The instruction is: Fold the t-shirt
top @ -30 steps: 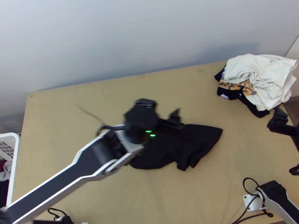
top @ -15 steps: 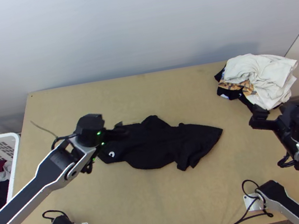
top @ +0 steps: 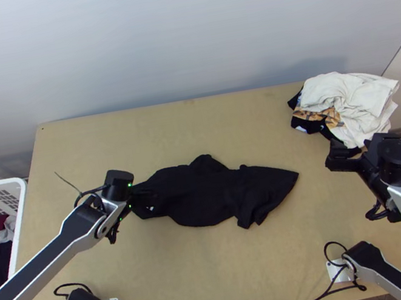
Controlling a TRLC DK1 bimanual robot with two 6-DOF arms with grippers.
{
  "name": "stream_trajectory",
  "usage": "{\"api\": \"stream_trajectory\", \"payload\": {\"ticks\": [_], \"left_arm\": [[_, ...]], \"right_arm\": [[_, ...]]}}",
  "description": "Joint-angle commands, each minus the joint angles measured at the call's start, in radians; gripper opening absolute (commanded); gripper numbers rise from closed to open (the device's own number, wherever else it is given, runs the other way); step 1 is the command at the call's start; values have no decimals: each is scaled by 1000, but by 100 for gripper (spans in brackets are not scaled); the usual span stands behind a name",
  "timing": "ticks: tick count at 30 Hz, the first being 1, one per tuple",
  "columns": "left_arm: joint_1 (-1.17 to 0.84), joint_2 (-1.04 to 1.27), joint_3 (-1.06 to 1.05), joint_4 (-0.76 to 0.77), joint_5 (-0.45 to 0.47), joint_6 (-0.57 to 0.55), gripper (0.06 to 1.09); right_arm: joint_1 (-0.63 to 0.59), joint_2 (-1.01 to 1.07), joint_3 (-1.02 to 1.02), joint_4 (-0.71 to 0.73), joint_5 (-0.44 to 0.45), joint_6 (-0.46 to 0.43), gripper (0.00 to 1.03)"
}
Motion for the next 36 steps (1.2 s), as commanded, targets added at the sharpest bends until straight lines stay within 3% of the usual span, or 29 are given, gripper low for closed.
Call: {"api": "stream_trajectory", "payload": {"ticks": [1, 16, 21, 28, 36], "left_arm": [[72, 98, -40, 29, 63, -14, 97], [63, 221, -8, 58, 91, -37, 96], [61, 235, -24, 101, 96, -23, 71], [64, 247, -47, 149, 97, -11, 65], [63, 225, -44, 164, 109, -11, 14]], "right_arm": [[6, 10, -8, 2, 0, -3, 99], [6, 18, -28, 3, 0, -6, 99], [6, 25, -21, 3, 0, -15, 99], [6, 32, -21, 5, 0, -15, 99], [26, 42, -20, 5, 0, -17, 99]]}}
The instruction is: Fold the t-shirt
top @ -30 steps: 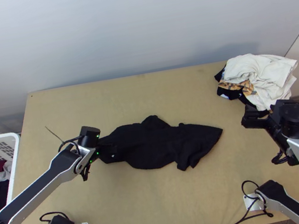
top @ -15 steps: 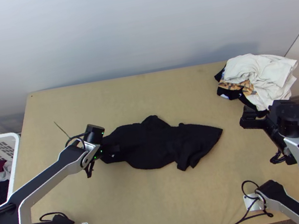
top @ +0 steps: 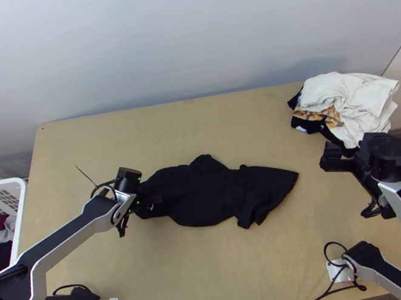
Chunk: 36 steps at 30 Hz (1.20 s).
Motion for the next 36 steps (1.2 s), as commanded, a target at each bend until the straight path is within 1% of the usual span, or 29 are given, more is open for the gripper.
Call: {"api": "stream_trajectory", "payload": {"ticks": [1, 6, 10, 11, 15, 18, 23, 28, 34, 36], "left_arm": [[-3, -23, -4, 11, 17, 4, 9], [-5, -122, -16, 24, 19, 5, 9], [21, -203, 38, 36, 19, 10, 9], [32, -212, 58, 37, 17, 13, 9], [52, -227, 116, 34, 17, 30, 9], [57, -235, 134, 24, 14, 30, 9], [55, -257, 158, -1, 6, 27, 9], [52, -272, 162, -21, 0, 25, 9], [52, -274, 181, -35, 0, 25, 9], [46, -272, 188, -36, 0, 25, 9]], "right_arm": [[25, 10, -5, 0, 0, -2, 99], [110, 5, -48, -14, -12, 6, 98], [185, 2, -97, -14, -23, 13, 98], [202, 5, -108, -14, -34, 23, 98], [252, 42, -119, 0, -135, 89, 98], [307, 102, -122, 12, -143, 98, 98], [372, 208, -117, 128, -146, 96, 98], [389, 314, -117, 249, -209, 144, 98], [462, 476, -94, 335, -210, 145, 98], [495, 539, -71, 362, -212, 171, 98]]}}
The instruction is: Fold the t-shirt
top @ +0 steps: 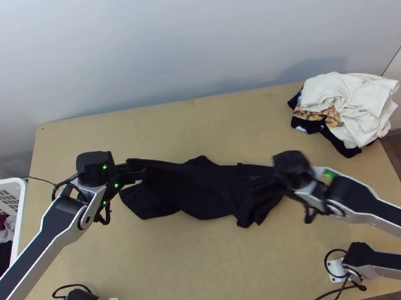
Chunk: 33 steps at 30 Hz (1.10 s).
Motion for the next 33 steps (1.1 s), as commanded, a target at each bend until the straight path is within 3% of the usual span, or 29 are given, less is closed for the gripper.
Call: {"api": "stream_trajectory", "payload": {"ticks": [1, 4, 13, 24, 29, 31, 33], "left_arm": [[-7, -3, 26, -12, -3, -1, 9], [-17, -5, 37, -21, -3, -1, 9], [-21, -17, 35, -43, -3, -8, 9], [-24, -29, 40, -51, -3, -8, 9], [-24, -36, 41, -52, -3, -8, 9], [-24, -36, 41, -52, -3, -8, 9], [-24, -36, 43, -51, -3, -8, 9]], "right_arm": [[88, 198, 46, 109, -29, 51, 97], [93, 261, 69, 152, -69, 97, 96], [152, 421, 119, 195, -109, 123, 96], [137, 506, 112, 261, -109, 127, 92], [105, 525, 119, 270, -108, 117, 74], [85, 523, 116, 274, -108, 113, 56], [68, 523, 115, 280, -106, 106, 32]]}}
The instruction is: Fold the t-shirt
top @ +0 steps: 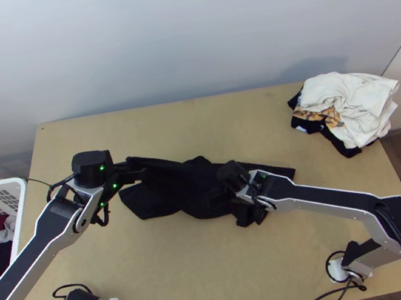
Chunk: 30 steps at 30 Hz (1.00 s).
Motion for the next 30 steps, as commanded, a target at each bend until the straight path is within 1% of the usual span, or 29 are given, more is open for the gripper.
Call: {"api": "stream_trajectory", "payload": {"ticks": [1, 2, 3, 11, 16, 20, 24, 30], "left_arm": [[0, -4, 4, 0, 0, 0, 9], [0, -4, 4, 0, 2, -2, 9], [0, -4, 4, 0, 2, -3, 9], [6, -4, 21, 6, 2, -3, 9], [8, -9, 29, 5, 0, -3, 9], [23, -15, 47, 5, 0, -3, 9], [68, -15, 85, 5, 0, -3, 9], [161, 1, 228, 5, 0, -3, 9]], "right_arm": [[-50, 16, -1, 21, 5, -22, 18], [-56, 16, 2, 21, 14, -26, 3], [-62, 13, 5, 21, 26, -35, 3], [-147, -70, 1, -10, 30, -62, 2], [-185, -125, 22, -65, 30, -65, 2], [-225, -188, 73, -157, 28, -77, 2], [-282, -263, 139, -220, 26, -98, 2], [-369, -341, 294, -295, 28, -114, 2]]}}
